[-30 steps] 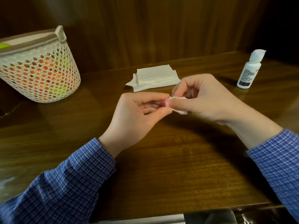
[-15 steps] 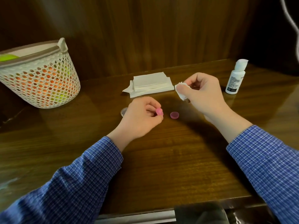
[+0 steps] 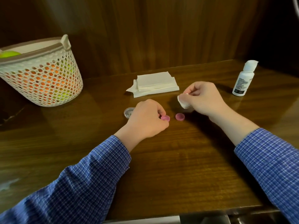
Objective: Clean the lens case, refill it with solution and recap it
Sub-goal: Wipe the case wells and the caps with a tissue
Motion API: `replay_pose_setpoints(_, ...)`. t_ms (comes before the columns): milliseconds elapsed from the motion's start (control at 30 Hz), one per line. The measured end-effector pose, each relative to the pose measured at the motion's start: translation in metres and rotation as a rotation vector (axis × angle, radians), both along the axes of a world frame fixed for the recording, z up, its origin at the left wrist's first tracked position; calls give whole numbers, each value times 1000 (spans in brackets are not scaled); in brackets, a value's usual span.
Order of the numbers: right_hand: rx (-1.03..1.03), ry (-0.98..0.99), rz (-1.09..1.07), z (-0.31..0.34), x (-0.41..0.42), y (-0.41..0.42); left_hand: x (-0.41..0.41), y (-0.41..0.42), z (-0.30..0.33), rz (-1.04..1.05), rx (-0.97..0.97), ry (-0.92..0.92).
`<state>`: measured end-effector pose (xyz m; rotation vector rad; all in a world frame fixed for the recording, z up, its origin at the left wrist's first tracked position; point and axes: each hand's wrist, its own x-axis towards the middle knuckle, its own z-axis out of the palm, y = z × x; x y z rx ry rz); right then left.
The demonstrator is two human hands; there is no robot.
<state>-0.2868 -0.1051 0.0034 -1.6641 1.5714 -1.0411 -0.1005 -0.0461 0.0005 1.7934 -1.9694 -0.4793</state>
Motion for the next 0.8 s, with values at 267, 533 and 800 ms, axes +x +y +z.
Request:
replay_pose_setpoints(267,28,-84,-288,9,-7,-78,-10,-23,9,-47,30,-96)
replay_pose_setpoints(533,56,201,-69,11,-16,-91,-11,-29,13,-94,49,-147)
replay_pose_setpoints(800,-94,203,5,16,-58,4,-46,-19,36,-112,-50,-22)
